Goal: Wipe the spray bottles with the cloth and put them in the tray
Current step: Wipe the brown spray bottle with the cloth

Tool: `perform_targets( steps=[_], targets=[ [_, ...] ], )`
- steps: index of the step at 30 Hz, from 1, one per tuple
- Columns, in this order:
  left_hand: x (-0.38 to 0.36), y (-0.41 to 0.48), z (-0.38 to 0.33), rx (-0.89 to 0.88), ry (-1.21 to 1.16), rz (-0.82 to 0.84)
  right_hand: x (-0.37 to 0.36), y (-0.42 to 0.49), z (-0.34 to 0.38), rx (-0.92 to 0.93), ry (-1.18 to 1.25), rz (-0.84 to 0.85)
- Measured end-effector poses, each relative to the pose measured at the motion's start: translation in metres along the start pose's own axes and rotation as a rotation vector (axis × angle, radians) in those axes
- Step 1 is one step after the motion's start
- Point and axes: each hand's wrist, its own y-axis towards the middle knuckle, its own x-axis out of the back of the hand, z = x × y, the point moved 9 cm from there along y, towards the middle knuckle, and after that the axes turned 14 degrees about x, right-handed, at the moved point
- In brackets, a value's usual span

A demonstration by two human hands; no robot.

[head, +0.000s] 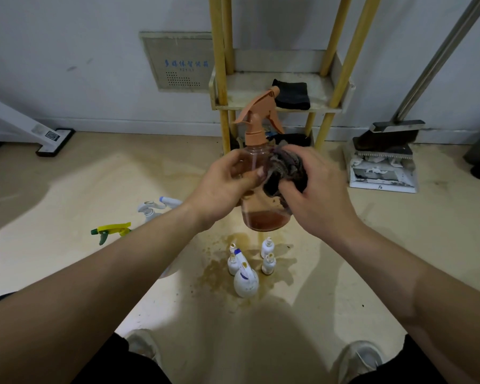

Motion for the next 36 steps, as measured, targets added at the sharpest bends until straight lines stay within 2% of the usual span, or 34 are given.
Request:
perform_targets(
  steps=[5,9,14,19,21,27,31,36],
  targets=[
    [0.011,0.0,-0.004,0.015,-0.049,-0.06,-0.017,-0.011,-0.008,-0.022,-0.031,0.125],
    [0.015,0.002,-0.002,0.03,-0.064,-0.08,-0.022,-0.014,-0.011,-0.019,-0.039,0.157],
    [0.019,0.001,-0.004,0.017,-0.079,-0.1,-0.022,-0.014,-0.02,-0.103,0.024,0.168],
    [0.017,0.001,-0.003,-0.021,-0.07,-0.139,-0.032,-0.022,-0.033,-0.275,0.299,0.078],
    [0.016,0.002,-0.002,-0.01,-0.085,-0.144,-0.032,-0.021,-0.025,-0.232,0.256,0.069],
    [0.02,0.005,0.0,0.009,-0.132,-0.195,-0.054,-0.029,0.009,0.01,-0.026,0.293],
    [0.017,0.004,0.001,0.022,-0.137,-0.173,-0.048,-0.022,0.0,0.028,-0.006,0.221],
    [0.012,0.001,0.001,0.019,-0.15,-0.151,-0.044,-0.017,-0.025,-0.136,0.264,0.115]
  ],
)
